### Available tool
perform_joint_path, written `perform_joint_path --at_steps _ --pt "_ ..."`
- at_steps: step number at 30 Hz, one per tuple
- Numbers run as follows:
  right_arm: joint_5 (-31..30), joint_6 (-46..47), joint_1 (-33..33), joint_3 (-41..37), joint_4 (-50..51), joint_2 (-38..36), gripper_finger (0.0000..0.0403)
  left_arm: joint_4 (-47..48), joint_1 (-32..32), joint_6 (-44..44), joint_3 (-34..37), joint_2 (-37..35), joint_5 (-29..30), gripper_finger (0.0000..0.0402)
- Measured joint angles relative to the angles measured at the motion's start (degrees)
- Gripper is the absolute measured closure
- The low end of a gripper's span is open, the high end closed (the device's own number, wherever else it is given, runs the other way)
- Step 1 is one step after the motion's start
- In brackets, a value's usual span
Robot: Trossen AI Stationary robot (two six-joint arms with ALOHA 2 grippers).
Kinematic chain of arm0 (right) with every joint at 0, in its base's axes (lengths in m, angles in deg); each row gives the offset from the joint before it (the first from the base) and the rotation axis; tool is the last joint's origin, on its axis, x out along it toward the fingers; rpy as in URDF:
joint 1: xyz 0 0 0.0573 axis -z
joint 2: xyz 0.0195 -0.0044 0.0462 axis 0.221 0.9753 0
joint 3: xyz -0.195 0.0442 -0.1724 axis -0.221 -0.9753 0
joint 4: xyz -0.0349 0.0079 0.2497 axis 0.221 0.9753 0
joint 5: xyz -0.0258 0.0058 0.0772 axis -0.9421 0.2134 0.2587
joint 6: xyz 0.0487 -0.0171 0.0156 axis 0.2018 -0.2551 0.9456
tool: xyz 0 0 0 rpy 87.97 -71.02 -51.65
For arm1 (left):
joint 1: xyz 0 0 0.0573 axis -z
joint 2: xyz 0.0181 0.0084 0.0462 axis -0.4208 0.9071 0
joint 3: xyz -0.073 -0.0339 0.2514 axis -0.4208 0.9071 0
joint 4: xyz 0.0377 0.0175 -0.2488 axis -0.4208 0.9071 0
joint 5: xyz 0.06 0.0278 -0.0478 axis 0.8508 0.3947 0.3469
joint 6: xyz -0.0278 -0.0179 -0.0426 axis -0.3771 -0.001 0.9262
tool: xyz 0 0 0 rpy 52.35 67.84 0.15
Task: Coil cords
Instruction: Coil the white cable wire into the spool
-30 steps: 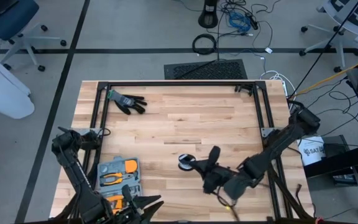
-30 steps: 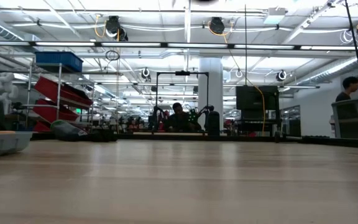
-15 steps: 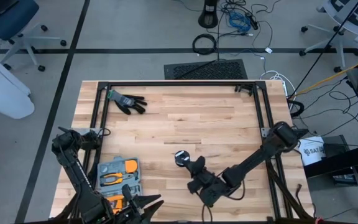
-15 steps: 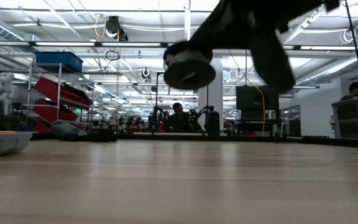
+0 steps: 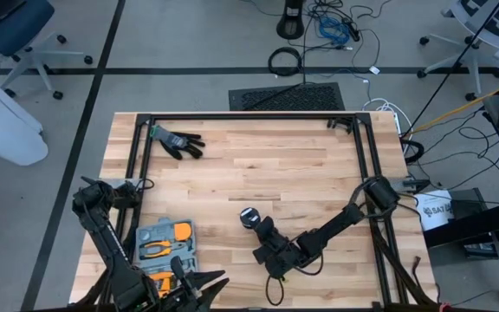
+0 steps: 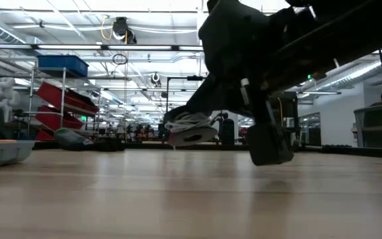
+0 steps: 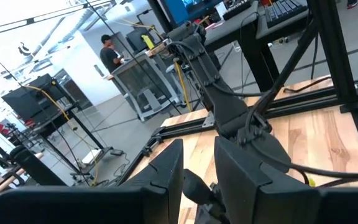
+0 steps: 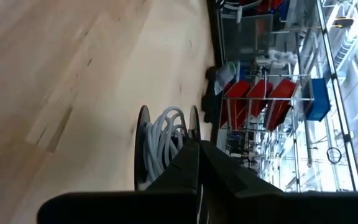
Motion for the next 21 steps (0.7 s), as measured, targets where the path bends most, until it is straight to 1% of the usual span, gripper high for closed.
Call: perform_joint_path --at_steps 4,9,15,17,21 --pt "0.3 0.6 0.7 0.0 -0.4 0.5 0.0403 0.0 0.0 0.0 0.0 0.0 0.0 0.0304" --pt "2.0 4.2 2.3 0.0 0.3 0.5 0.0403 0.0 0.0 0.0 0.0 0.0 0.0 0.0304" --pt "8.4 6.4 4.2 0.0 2.8 0.5 0.0402 0.1 0.0 0.0 0.0 0.0 0.0 0.0304" --pt "10.1 7.5 4.5 0.1 2.9 0.3 0.0398 0.1 0.0 0.0 0.0 0.0 0.0 0.0304" --pt "10.4 8.9 4.9 0.1 3.0 0.3 0.0377 0.1 0.0 0.0 0.0 0.0 0.0 0.0304"
